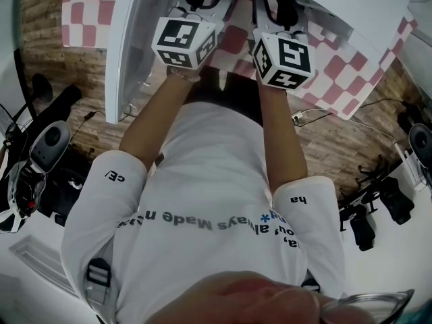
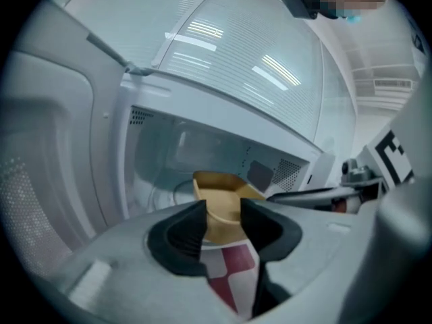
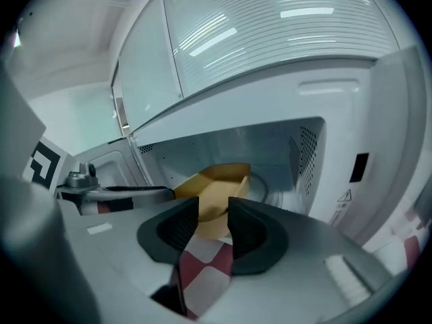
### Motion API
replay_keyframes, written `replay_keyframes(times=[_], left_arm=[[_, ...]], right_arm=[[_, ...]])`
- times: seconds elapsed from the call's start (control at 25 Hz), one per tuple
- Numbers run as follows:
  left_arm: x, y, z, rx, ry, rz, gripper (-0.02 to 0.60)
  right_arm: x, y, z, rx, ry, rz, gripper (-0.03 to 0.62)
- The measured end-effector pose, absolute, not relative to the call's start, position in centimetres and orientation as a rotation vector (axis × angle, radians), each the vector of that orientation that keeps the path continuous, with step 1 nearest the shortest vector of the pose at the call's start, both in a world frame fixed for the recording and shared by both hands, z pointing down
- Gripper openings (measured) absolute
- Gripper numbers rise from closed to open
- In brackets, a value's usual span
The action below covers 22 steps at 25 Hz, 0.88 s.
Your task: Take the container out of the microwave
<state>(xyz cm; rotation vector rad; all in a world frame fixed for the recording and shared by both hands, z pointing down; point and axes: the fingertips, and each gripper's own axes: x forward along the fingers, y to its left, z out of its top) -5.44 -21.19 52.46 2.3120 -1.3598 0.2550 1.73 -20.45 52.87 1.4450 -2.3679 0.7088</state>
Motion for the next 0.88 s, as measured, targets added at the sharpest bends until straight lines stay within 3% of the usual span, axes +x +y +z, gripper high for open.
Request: replay_keyframes(times=[0.88], left_arm=[[-4.5,-14.7,50.8,2.334,-1.305,0.287,0.158]], right_arm=[[2.6,-14.3,51.2,1.400,-2.373,0.686,0.133]])
